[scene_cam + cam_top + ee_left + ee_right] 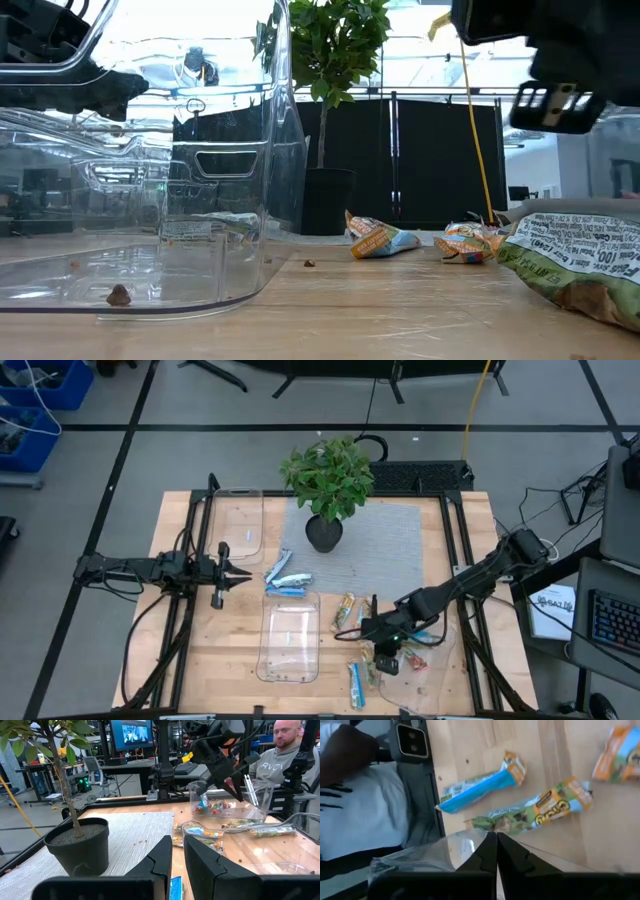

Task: Pick and place Granola Bars by type
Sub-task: Adjust the bottom right transparent bin on the table, then put the yellow granola bar into the bottom left transparent bin

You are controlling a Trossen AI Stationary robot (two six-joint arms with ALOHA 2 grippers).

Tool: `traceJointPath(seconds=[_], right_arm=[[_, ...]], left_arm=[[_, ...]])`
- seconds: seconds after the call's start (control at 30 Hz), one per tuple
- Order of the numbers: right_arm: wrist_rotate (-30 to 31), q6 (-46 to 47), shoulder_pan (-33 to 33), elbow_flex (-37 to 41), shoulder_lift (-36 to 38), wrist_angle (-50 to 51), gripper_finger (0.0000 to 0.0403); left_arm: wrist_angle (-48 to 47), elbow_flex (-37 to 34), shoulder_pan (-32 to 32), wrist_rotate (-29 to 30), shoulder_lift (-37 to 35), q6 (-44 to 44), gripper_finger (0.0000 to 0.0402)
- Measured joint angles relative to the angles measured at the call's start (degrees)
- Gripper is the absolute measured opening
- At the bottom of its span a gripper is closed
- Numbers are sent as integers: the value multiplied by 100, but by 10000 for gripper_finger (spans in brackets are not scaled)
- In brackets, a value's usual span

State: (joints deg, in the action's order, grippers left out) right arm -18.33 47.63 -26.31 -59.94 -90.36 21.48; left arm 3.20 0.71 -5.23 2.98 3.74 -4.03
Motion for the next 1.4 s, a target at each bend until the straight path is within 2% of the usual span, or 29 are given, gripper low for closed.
traceJointPath(seconds=[0.27,0.4,0.6,0.77,0.9,1.13,1.23,1.3,1.4], right_arm=[[-241,334,-189,0,10,25,0],[574,-327,-209,0,10,-119,0],[2185,-2274,-285,0,25,-950,0],[2902,-3466,-340,202,253,-1444,0],[2883,-3784,-161,759,656,-2067,0],[2805,-4027,492,2349,1945,-3565,0],[2480,-3926,1102,2425,2250,-2832,0],[2284,-3918,1500,2212,2210,-1909,0],[2122,-4097,1970,1832,2034,-1215,0]], left_arm=[[0,0,1,0,-1,0,58],[-2,0,1,0,0,0,58],[0,0,0,0,-1,0,58],[0,0,1,0,-1,0,58],[2,0,0,0,-1,0,58],[3,0,1,0,1,0,58],[10,0,1,2,1,0,58],[2,0,-1,0,1,0,58],[2,0,0,0,1,0,58]])
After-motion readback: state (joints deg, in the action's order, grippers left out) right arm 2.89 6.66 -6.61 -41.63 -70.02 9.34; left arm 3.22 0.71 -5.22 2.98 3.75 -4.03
